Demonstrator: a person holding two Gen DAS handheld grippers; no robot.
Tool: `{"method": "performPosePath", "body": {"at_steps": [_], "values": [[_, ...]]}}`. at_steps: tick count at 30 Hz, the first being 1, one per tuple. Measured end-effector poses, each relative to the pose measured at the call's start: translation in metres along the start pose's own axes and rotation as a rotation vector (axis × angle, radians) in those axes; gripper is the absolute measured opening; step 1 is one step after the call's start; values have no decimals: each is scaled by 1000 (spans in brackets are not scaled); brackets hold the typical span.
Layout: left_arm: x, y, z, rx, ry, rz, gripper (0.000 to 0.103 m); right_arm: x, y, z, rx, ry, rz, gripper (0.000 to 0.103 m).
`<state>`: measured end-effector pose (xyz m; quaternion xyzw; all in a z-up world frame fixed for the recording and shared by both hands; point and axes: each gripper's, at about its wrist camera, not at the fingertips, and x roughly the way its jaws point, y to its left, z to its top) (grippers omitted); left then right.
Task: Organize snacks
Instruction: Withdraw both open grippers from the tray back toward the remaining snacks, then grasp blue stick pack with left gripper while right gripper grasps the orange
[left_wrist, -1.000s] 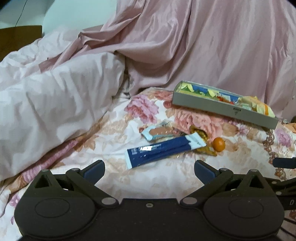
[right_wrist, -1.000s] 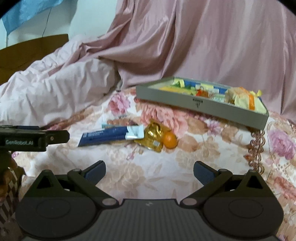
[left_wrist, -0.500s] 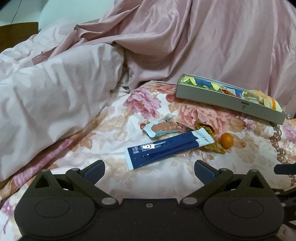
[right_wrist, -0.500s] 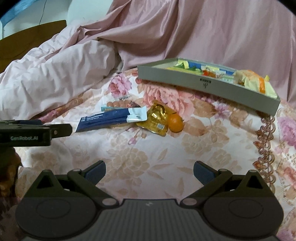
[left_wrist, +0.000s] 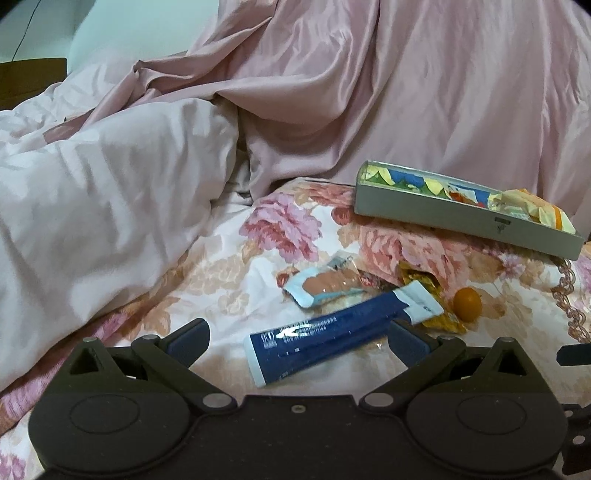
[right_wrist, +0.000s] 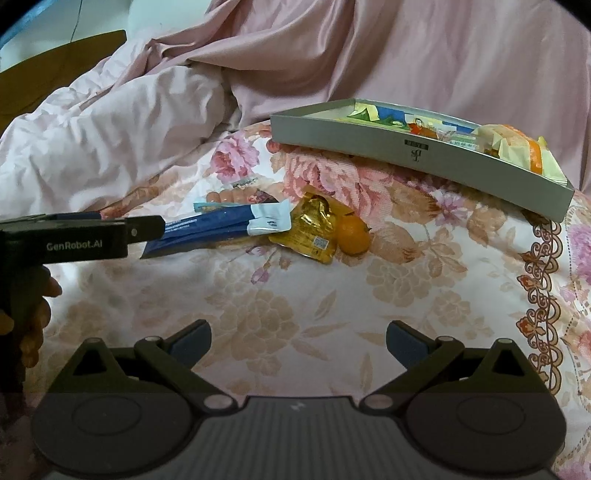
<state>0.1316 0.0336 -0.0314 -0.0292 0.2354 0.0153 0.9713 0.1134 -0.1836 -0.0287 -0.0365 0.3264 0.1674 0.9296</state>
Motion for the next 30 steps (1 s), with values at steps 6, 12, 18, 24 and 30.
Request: {"method": "performPosePath", "body": {"at_steps": [6, 12, 18, 24, 30], "values": [[15, 0, 2, 15, -10, -21, 102, 10, -3, 8, -14, -6, -12, 103], [29, -7, 6, 37, -26, -53, 102, 17, 4, 16, -141, -51, -65, 103], [36, -9, 9, 87, -67, -75, 102, 21, 6, 23, -232, -105, -99, 103], [40, -5, 6, 72, -51, -111, 102, 36, -1, 36, -305, -169, -119, 103], [47, -5, -3, 82, -9, -137, 102, 55, -21, 43, -253, -168, -142, 103]]}}
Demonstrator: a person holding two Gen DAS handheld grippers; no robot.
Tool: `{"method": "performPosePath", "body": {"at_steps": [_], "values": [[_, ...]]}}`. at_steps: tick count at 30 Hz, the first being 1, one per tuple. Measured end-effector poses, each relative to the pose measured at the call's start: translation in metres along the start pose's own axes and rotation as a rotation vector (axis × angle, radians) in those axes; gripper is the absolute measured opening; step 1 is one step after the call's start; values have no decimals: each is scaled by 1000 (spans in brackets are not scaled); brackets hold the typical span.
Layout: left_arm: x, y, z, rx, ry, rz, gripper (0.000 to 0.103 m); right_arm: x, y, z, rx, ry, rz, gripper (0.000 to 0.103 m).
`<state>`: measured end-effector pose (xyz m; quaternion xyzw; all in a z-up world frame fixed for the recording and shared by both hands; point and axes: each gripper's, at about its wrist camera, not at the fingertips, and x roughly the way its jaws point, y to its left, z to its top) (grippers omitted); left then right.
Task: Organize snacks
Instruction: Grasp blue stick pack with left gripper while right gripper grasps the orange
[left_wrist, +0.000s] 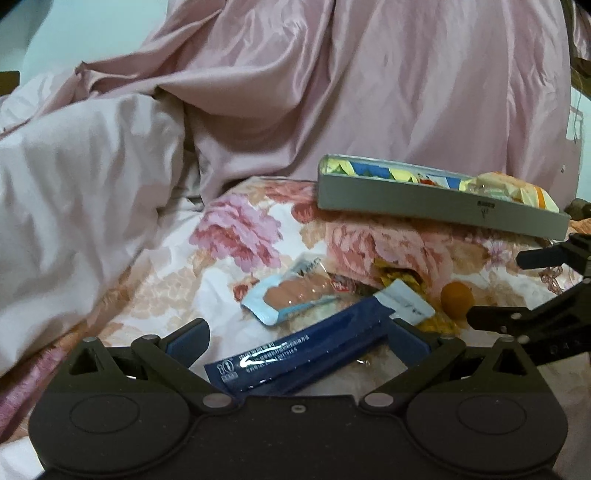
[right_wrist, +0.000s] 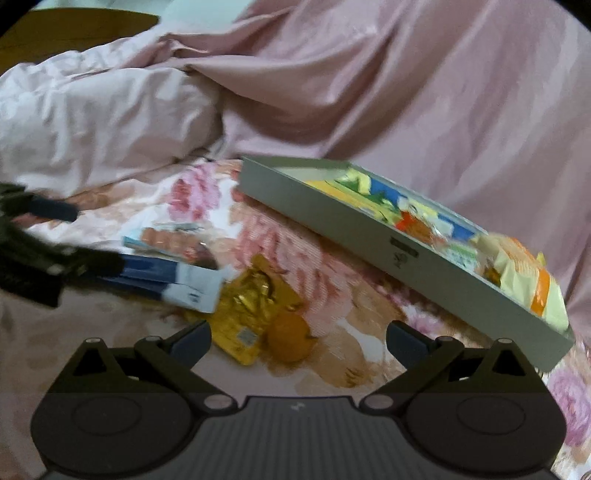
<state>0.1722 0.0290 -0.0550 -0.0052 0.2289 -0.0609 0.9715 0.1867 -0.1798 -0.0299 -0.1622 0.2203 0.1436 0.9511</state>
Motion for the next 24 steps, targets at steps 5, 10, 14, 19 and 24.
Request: {"method": "performPosePath", "body": {"at_steps": [5, 10, 14, 19, 24], "values": [[10, 0, 2, 4, 9, -26, 102, 19, -10, -5, 62, 39, 18, 103], [22, 3, 3, -18, 48, -59, 102, 33, -10, -5, 77, 40, 32, 102], [30, 7, 3, -42, 84, -87, 102, 40, -8, -5, 80, 46, 53, 101], [33, 7, 1, -46, 120, -124, 102, 47, -11, -4, 122, 58, 102, 92], [31, 4, 1, -61, 192, -222, 102, 47, -21, -4, 197, 62, 140, 85]]}}
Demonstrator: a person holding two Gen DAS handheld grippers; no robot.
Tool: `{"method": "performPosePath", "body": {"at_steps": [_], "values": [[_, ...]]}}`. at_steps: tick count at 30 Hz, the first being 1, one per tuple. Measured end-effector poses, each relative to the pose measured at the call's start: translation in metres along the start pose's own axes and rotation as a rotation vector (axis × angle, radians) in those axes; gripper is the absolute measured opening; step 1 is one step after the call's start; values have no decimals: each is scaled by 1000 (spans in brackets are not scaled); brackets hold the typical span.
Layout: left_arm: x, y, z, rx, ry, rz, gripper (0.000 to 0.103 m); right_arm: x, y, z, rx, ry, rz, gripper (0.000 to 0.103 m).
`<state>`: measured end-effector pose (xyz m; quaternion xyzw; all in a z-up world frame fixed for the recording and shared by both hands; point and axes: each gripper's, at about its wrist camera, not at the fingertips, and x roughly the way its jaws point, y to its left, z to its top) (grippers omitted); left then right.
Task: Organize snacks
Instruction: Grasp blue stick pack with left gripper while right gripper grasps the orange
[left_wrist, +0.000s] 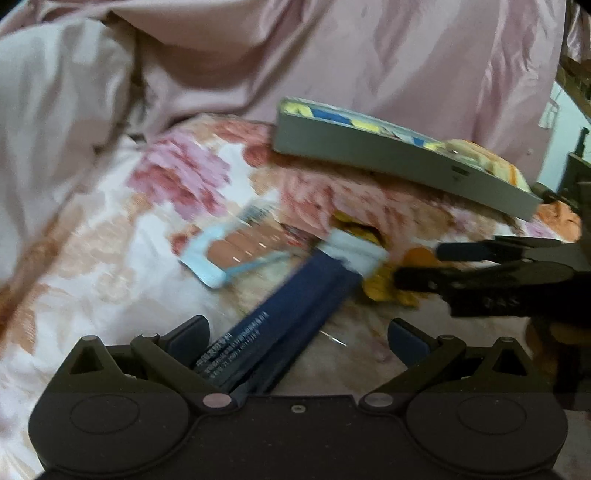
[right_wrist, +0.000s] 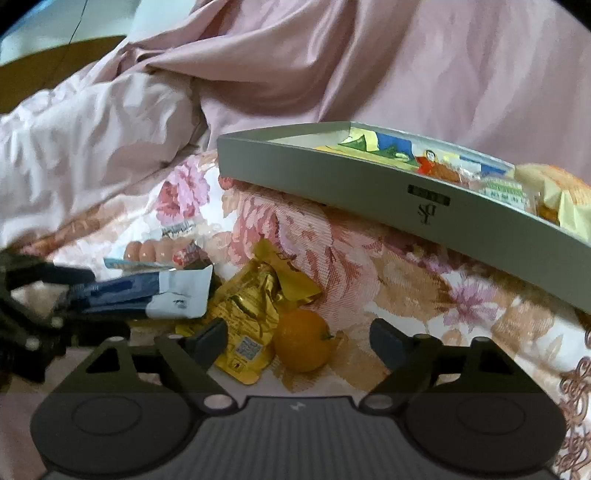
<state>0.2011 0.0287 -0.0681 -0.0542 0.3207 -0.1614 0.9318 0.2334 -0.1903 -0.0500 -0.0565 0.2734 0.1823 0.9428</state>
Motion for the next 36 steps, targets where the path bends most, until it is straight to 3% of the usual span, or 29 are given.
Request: {"method": "performPosePath", "body": {"at_steps": [7, 10, 16, 21, 30, 36], "values": [[-3, -17, -4, -6, 73, -72, 102, 0, -8, -1, 54, 16, 23, 82], [-4, -26, -5, 26, 63, -31, 100, -1, -8, -1, 52, 21, 32, 82], [3, -36, -10, 157, 56, 121, 93, -2, -7, 0, 46, 14, 26, 82], [3, -37, -11, 173, 40, 146, 84, -1, -10, 0, 66, 11, 19, 82], [2, -37, -10, 135, 34, 136, 55, 1, -9, -1, 76, 29, 71, 66], [0, -31, -7, 50, 32, 122, 45, 1, -7, -1, 75, 36, 116, 50]]}}
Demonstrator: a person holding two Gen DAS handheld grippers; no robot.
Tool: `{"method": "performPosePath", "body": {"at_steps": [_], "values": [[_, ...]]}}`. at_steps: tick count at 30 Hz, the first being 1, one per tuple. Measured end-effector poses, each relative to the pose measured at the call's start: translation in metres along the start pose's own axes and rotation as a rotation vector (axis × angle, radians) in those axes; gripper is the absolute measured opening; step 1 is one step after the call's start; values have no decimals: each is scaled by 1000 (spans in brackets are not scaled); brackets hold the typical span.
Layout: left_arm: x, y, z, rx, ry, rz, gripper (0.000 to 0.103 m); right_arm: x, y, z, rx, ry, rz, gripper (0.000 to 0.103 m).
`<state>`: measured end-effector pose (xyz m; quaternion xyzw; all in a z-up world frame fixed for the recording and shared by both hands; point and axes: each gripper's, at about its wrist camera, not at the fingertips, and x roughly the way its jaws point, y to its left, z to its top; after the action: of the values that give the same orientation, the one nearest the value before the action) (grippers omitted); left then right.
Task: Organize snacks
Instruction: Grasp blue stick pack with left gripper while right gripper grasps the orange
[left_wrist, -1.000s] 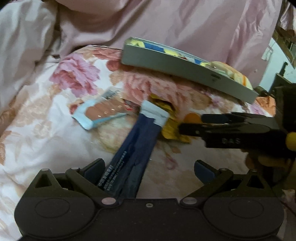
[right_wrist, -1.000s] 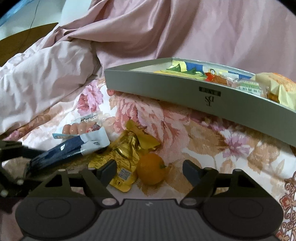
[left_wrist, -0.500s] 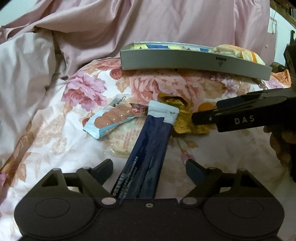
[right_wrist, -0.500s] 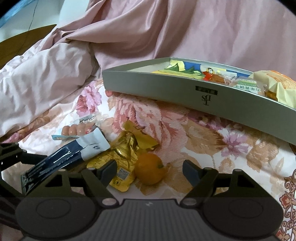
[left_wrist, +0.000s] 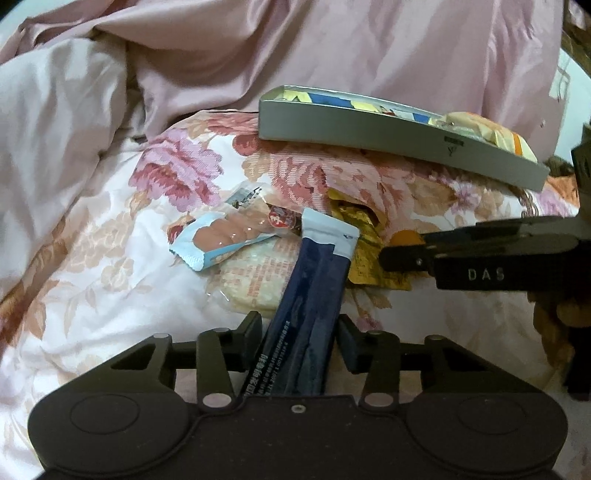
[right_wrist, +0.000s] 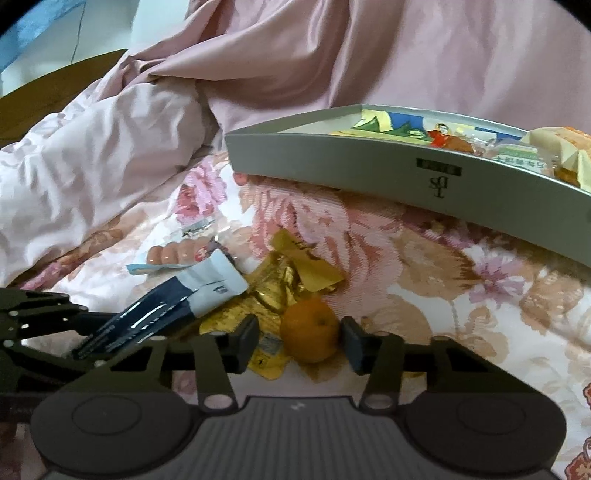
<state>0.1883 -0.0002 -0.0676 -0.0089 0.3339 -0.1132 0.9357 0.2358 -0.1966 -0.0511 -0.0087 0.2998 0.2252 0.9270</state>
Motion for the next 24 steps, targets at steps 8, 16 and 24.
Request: {"method": "performPosePath", "body": {"at_steps": [8, 16, 24], "values": [[-2, -4, 1, -20, 10, -17, 42, -3, 5, 1, -19, 43, 37, 40], [-2, -10, -2, 36, 3, -3, 47, -11, 32, -11, -146, 129, 67, 40], [-1, -12, -4, 87, 0, 28, 47, -9, 40, -15, -198, 132, 63, 44]]}}
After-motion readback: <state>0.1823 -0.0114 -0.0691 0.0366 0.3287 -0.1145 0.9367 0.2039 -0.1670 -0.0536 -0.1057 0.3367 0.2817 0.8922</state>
